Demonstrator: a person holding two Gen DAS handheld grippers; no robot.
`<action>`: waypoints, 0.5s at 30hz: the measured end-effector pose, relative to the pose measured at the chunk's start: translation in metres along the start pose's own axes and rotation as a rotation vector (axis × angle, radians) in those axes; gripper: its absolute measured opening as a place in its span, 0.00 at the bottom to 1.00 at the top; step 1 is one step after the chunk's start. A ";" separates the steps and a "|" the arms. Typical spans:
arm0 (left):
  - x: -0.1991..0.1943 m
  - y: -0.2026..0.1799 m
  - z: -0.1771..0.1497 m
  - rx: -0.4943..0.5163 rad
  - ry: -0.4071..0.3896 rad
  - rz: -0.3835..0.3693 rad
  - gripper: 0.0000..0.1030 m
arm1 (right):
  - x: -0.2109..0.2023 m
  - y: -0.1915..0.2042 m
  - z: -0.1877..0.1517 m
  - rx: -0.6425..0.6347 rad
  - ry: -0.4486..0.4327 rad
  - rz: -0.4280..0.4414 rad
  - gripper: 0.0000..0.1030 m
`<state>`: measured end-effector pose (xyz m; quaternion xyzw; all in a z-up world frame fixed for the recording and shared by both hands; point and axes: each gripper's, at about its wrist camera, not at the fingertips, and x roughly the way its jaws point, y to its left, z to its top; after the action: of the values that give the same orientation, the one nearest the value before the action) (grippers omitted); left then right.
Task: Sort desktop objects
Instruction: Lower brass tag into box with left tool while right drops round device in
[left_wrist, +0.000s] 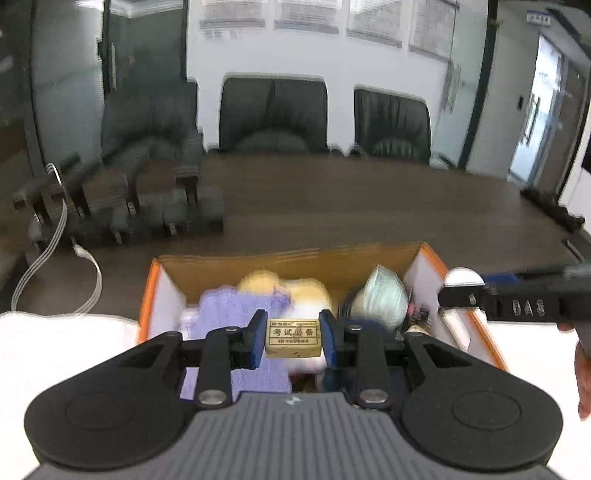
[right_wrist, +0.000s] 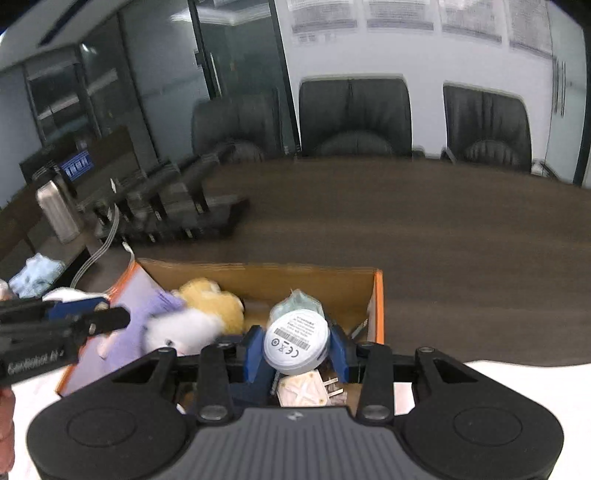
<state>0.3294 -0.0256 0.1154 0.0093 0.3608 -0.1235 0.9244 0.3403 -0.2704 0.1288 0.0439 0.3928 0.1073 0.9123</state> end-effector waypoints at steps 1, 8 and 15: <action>0.004 0.003 -0.005 0.013 0.014 -0.013 0.30 | 0.008 0.001 -0.004 -0.008 0.017 0.002 0.36; 0.006 0.006 -0.041 0.104 0.076 -0.091 0.30 | 0.023 0.020 -0.036 -0.032 0.119 0.159 0.36; -0.002 0.018 -0.043 0.023 0.087 -0.091 0.32 | 0.022 0.066 -0.036 -0.071 0.143 0.219 0.43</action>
<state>0.3035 -0.0033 0.0843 0.0088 0.3995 -0.1689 0.9010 0.3186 -0.2008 0.0993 0.0465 0.4455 0.2230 0.8658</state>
